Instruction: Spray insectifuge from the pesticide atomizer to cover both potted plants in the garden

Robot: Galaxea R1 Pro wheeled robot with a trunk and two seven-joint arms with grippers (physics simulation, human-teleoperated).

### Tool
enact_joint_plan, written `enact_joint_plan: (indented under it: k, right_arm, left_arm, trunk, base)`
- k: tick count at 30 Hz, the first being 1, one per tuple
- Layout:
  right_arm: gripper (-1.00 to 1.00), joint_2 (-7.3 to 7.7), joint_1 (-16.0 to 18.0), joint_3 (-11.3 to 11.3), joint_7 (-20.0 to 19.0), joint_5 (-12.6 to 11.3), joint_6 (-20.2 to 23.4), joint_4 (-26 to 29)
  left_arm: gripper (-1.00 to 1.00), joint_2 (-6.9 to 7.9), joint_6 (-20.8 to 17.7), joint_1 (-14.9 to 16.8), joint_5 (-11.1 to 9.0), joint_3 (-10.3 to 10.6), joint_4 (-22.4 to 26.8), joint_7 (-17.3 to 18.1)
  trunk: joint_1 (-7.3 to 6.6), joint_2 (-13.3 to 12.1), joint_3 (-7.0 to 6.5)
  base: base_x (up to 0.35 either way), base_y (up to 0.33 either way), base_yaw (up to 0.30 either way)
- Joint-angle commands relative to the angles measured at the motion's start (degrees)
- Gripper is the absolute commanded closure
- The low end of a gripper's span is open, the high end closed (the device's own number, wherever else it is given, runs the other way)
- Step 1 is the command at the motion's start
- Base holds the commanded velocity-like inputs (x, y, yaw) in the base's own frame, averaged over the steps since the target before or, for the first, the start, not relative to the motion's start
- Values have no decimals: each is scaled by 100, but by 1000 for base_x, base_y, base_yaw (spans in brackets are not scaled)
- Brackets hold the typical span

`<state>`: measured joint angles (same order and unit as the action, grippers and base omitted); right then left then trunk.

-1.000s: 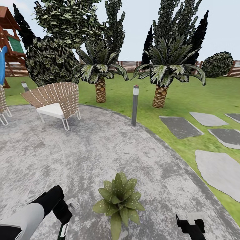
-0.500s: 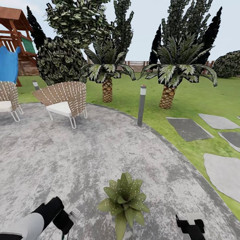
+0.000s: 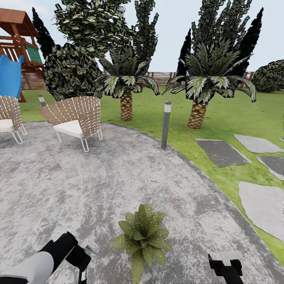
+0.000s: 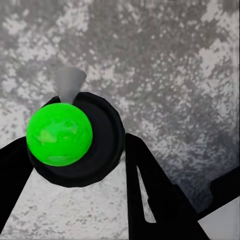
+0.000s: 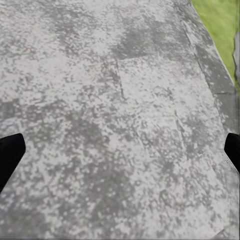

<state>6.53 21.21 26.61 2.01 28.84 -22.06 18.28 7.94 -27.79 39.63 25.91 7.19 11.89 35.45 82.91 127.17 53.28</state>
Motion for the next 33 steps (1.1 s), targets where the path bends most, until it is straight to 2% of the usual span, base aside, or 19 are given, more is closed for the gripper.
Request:
enact_joint_plan:
  k: [1, 7, 15, 27, 33]
  right_arm:
    - [-100, -2, 6, 31, 19, 61, -26, -10]
    - [-100, -2, 6, 34, 19, 53, -26, -8]
    - [-100, -2, 6, 29, 19, 52, -26, -8]
    - [-100, -2, 6, 33, 19, 52, -26, -8]
    - [-100, -2, 6, 31, 19, 52, -26, -8]
  left_arm:
    - [100, 2, -33, 1, -14, 45, 15, 26]
    - [100, -11, -33, 1, -16, 31, 22, 24]
    - [100, -57, -33, 1, -21, 32, 23, 23]
    - [100, -114, -33, 1, -25, 36, 32, 21]
    - [100, -166, -33, 1, -22, 36, 32, 21]
  trunk:
    - [-2, 2, 5]
    - [-2, 2, 5]
    - [-2, 2, 21]
    - [-2, 2, 42]
    - [-2, 2, 42]
  base:
    - [-155, -229, 0]
    - [-227, -203, 10]
    - [-193, -209, 230]
    - [-12, -271, 262]
    - [-9, -274, 48]
